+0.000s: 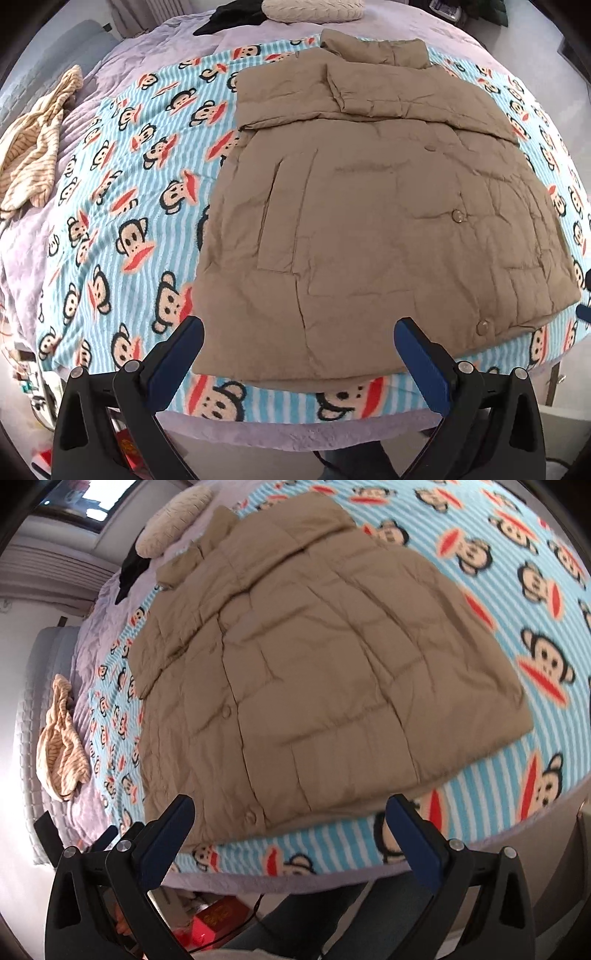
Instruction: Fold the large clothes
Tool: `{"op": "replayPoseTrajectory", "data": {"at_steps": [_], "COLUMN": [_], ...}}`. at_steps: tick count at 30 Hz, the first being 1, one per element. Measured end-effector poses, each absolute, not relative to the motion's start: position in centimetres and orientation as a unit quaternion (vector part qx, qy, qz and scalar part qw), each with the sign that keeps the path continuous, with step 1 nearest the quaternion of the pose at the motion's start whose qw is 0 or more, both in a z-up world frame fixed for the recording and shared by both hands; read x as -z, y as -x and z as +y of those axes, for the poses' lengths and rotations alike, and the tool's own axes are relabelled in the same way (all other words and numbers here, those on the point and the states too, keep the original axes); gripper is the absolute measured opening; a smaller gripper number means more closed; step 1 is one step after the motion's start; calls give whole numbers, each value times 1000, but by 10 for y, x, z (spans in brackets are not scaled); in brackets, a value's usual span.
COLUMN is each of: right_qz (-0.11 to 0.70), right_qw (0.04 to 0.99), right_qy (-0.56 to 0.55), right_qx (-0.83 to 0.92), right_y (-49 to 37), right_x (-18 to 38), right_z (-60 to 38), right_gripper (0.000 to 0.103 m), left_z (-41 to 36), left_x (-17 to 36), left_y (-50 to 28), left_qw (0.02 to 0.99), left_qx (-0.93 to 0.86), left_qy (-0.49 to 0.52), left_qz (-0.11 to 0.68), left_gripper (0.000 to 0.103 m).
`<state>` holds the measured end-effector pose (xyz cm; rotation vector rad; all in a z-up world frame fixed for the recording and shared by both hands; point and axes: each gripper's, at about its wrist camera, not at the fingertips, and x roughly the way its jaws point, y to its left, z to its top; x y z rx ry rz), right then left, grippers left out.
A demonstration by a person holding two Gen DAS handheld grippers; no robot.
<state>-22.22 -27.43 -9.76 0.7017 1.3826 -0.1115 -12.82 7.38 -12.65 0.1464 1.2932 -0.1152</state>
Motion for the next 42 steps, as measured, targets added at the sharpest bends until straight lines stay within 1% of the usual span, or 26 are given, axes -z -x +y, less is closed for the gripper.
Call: {"op": "replayPoseTrajectory", "data": {"at_steps": [4,10,15,21,24,26,31,37,42], "right_qz": [630,624,626,624,612,601,569,557,549], "right_qw": [687,674,645,616,614,610,603,585,589], "right_qy": [-359,-389,-432,-475,-493,-509,-550,-582,-589], "right_qx": [51,64,73,72,75,81,102,94,66], "right_y": [227,246,261,271,278,282,284,267,246], "right_x": [106,105,124,149,156,160,178,205,204], "right_z": [-292,-329,-355,-359,-363,-369,-384,-378,-364], "right_gripper": [103,103,103,103,103,103,103,103,103], "left_z": [75,93,113,143,154,156,150,142,134], "left_x": [132,152,160,178,190,200,217,229,241], "left_y": [133,147,162,167,164,160,152,143,132], "left_qw": [789,758,746,725,711,701,690,679,675], "left_qx": [32,34,17,-4,14,30,41,68,80], "left_qy": [-50,54,133,214,256,272,268,293,306], "left_qz": [611,649,653,654,654,659,671,669,667], "left_gripper": [103,103,103,103,103,103,103,103,103]}}
